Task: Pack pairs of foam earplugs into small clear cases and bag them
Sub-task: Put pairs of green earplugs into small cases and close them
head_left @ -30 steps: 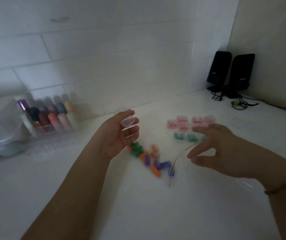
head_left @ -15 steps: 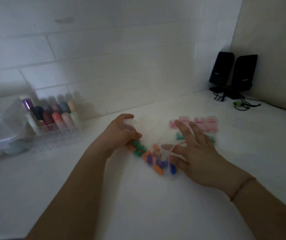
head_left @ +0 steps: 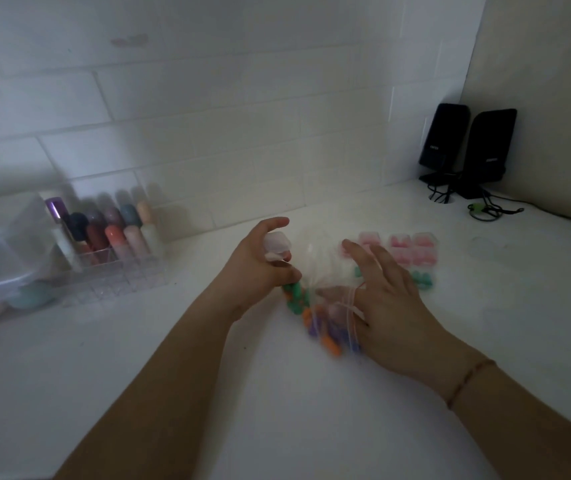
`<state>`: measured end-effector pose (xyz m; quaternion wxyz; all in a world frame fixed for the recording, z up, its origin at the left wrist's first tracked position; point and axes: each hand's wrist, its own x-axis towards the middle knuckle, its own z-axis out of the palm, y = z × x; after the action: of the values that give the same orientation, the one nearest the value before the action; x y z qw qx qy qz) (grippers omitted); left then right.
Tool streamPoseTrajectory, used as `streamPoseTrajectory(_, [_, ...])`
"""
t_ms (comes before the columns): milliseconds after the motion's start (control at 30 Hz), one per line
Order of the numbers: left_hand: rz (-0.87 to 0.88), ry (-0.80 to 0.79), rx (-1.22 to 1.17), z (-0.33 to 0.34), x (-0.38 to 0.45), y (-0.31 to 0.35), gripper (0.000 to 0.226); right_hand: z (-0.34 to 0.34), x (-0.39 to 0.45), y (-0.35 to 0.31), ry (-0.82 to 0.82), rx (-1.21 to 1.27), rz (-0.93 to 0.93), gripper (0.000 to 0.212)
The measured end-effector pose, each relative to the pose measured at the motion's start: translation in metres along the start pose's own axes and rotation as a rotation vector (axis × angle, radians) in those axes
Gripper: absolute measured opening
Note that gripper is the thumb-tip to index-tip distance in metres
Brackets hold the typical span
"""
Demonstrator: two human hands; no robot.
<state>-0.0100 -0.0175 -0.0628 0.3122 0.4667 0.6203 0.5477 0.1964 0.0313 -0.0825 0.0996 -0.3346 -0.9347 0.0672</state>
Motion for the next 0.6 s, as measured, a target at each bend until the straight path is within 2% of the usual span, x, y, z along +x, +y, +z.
streamPoseTrajectory(200, [0.027, -0.004, 0.012, 0.011, -0.003, -0.001, 0.077, 0.003, 0.007, -0.008, 0.05, -0.009, 0.071, 0.035])
streamPoseTrajectory(367, [0.034, -0.007, 0.004, 0.017, -0.006, 0.002, 0.077, -0.005, 0.01, -0.012, 0.192, 0.12, 0.099, 0.032])
streamPoseTrajectory(600, [-0.024, -0.056, -0.076, 0.02, -0.007, 0.002, 0.077, 0.0, 0.014, 0.002, 0.155, 0.107, 0.078, 0.022])
